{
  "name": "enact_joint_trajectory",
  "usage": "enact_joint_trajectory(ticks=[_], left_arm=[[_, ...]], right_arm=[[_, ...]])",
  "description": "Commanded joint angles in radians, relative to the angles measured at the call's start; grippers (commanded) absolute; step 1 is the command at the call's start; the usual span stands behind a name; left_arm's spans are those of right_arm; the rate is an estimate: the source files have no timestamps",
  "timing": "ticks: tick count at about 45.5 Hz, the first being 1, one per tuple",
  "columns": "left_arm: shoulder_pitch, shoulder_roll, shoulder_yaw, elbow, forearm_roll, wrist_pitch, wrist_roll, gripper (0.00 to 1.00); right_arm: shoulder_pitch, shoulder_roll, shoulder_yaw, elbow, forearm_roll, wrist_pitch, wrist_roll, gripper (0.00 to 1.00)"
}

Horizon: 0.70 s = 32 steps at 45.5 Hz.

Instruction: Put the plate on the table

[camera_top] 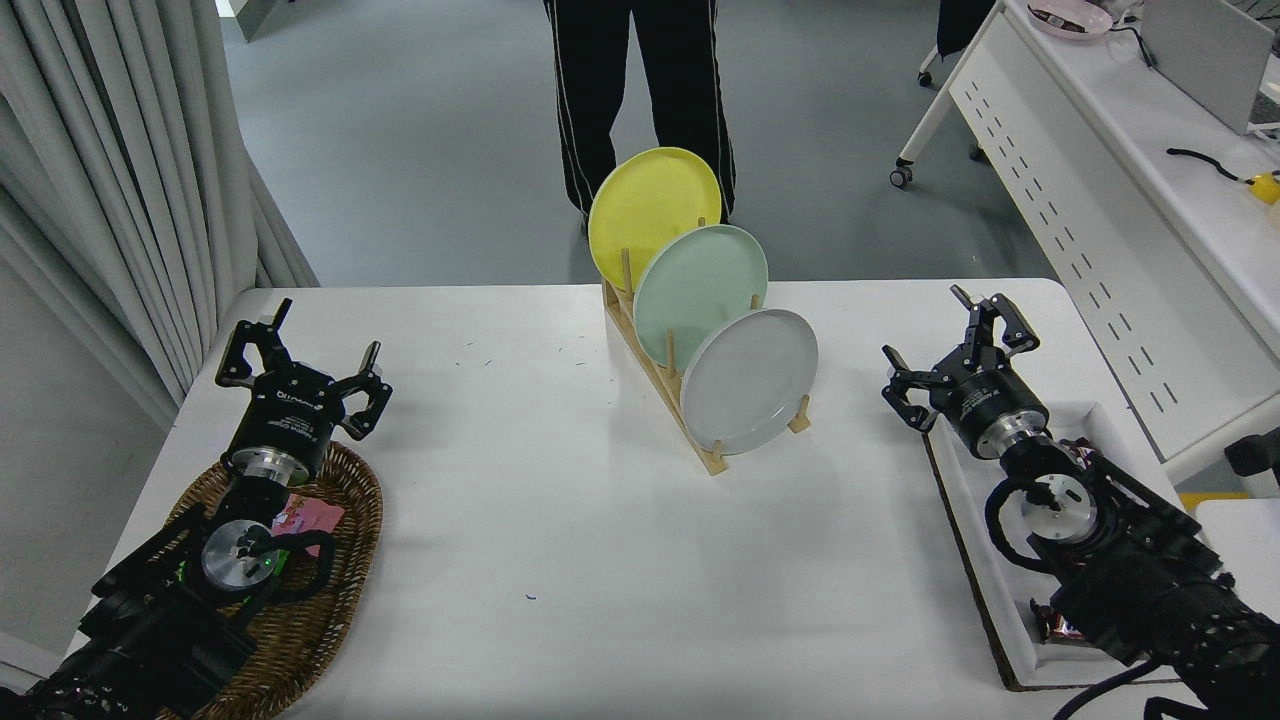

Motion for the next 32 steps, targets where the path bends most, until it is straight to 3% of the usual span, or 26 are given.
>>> enact_joint_trajectory(ticks=[1,24,32], left_arm=[[0.0,0.0,0.0,0.0,0.0,0.0,0.0,1.0],[0.0,0.0,0.0,0.0,0.0,0.0,0.0,1.0],[0.0,0.0,0.0,0.0,0.0,0.0,0.0,1.0]], right_arm=[[0.003,0.001,-0.001,0.0,0.001,-0.001,0.0,1.0],[0.037,-0.056,-0.139,0.086,-0.002,-0.034,0.0,1.0],[0.093,-0.171,-0.4,0.228,0.105,-0.104,-0.002,1.0]])
